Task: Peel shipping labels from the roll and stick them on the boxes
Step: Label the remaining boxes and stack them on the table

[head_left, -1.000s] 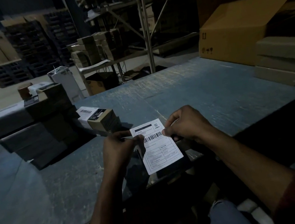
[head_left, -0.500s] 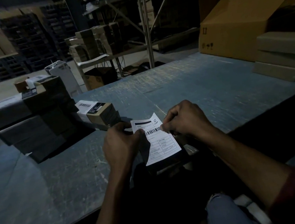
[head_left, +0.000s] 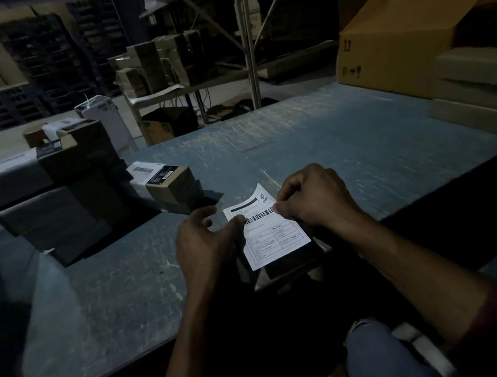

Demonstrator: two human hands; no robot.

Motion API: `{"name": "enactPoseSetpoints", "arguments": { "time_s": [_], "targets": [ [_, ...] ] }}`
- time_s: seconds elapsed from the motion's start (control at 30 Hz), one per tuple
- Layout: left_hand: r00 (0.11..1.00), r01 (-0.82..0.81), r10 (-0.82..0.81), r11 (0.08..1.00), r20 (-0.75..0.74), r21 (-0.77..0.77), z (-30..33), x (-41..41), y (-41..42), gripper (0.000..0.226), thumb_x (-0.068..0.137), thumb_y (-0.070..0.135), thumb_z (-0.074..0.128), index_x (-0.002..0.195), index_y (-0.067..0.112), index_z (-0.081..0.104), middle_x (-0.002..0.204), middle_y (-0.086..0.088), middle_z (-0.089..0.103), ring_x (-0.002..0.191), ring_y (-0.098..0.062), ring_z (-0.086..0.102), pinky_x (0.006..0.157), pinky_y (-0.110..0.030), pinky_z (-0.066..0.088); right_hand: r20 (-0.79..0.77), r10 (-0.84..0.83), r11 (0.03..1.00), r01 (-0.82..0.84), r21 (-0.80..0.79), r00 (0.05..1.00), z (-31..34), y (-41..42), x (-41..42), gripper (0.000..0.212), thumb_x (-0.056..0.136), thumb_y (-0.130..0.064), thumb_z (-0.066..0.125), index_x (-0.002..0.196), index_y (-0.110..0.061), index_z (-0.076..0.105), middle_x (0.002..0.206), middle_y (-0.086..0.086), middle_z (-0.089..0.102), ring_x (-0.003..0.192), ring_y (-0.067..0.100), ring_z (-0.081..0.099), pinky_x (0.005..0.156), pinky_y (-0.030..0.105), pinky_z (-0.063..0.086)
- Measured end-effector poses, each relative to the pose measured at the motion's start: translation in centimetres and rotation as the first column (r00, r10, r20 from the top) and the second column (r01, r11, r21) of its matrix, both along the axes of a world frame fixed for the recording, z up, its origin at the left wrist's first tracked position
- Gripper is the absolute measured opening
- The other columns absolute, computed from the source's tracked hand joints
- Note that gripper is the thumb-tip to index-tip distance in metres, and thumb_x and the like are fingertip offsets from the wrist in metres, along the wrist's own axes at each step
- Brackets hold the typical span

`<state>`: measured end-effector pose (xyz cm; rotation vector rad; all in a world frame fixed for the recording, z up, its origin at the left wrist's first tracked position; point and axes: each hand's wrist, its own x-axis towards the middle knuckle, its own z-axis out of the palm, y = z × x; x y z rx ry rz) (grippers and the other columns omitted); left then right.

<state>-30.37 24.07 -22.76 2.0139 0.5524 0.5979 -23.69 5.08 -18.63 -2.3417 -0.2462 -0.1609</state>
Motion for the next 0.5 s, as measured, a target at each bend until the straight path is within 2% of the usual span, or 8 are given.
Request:
{"name": "enactPoseSetpoints", "arguments": {
  "time_s": [0.1, 0.17, 0.27, 0.33, 0.4, 0.5],
  "targets": [
    [0.997, 0.072, -0.076, 0.980, -0.015, -0.184, -0.5, 0.0, 0.2, 0.045, 0.073, 0.054, 0.086, 0.107, 0.027, 0.077, 0.094, 0.005, 0.078, 0.077, -0.017, 0.078, 0.079, -0.050, 0.065, -0.020, -0.006, 1.000, 0.007, 0.019, 1.000, 0.1, 0.0, -0.1, 0.013, 0.073, -0.029, 0.092, 0.073, -0.025, 0.079, 0.065, -0.012, 0.073, 0.063, 0.005, 0.070, 0.062, 0.024, 0.055],
    [0.992, 0.118, -0.122, 0.973, -0.009, -0.199, -0.8, 0.0, 0.2, 0.027, 0.083, 0.047, 0.081, 0.094, 0.023, 0.080, 0.079, 0.002, 0.078, 0.069, -0.016, 0.077, 0.072, -0.047, 0.065, -0.049, -0.001, 0.998, 0.004, 0.063, 0.999, 0.2, 0.0, -0.1, 0.014, 0.075, -0.026, 0.091, 0.073, -0.022, 0.079, 0.061, -0.007, 0.073, 0.055, 0.011, 0.071, 0.058, 0.027, 0.060],
    [0.989, 0.145, -0.145, 0.968, 0.014, -0.206, -1.0, 0.1, 0.2, 0.019, 0.089, 0.038, 0.079, 0.083, 0.020, 0.080, 0.069, 0.000, 0.076, 0.061, -0.016, 0.072, 0.061, -0.038, 0.055, -0.063, 0.030, 0.994, -0.023, 0.104, 0.998, 0.2, -0.2, -0.3, 0.013, 0.076, -0.022, 0.091, 0.073, -0.018, 0.079, 0.058, -0.003, 0.072, 0.050, 0.016, 0.071, 0.050, 0.025, 0.055],
    [0.990, 0.139, -0.138, 0.965, 0.020, -0.223, -1.1, 0.4, 0.4, 0.020, 0.087, 0.039, 0.081, 0.096, 0.020, 0.079, 0.073, 0.001, 0.078, 0.064, -0.014, 0.074, 0.067, -0.038, 0.059, -0.052, 0.041, 0.996, -0.037, 0.080, 0.998, 0.2, -0.2, -0.2, 0.014, 0.074, -0.021, 0.093, 0.075, -0.018, 0.079, 0.058, -0.003, 0.072, 0.049, 0.014, 0.070, 0.051, 0.024, 0.055],
    [0.992, 0.127, -0.124, 0.961, 0.026, -0.246, -1.3, 0.6, 0.7, 0.040, 0.081, 0.044, 0.084, 0.115, 0.024, 0.074, 0.083, 0.002, 0.080, 0.071, -0.015, 0.078, 0.076, -0.045, 0.064, -0.043, 0.042, 0.999, -0.040, 0.037, 0.998, 0.1, -0.2, 0.1, 0.019, 0.069, -0.025, 0.097, 0.076, -0.020, 0.079, 0.060, -0.004, 0.073, 0.050, 0.013, 0.071, 0.058, 0.027, 0.061],
    [0.990, 0.140, -0.133, 0.969, 0.048, -0.201, -1.3, 0.5, 0.9, 0.053, 0.077, 0.050, 0.083, 0.125, 0.033, 0.068, 0.099, 0.004, 0.078, 0.079, -0.015, 0.078, 0.079, -0.048, 0.065, -0.040, 0.033, 0.999, -0.034, -0.019, 0.999, -0.1, -0.5, 0.7, 0.026, 0.065, -0.036, 0.098, 0.075, -0.023, 0.079, 0.066, -0.009, 0.074, 0.061, 0.009, 0.073, 0.068, 0.031, 0.062]
  ]
}}
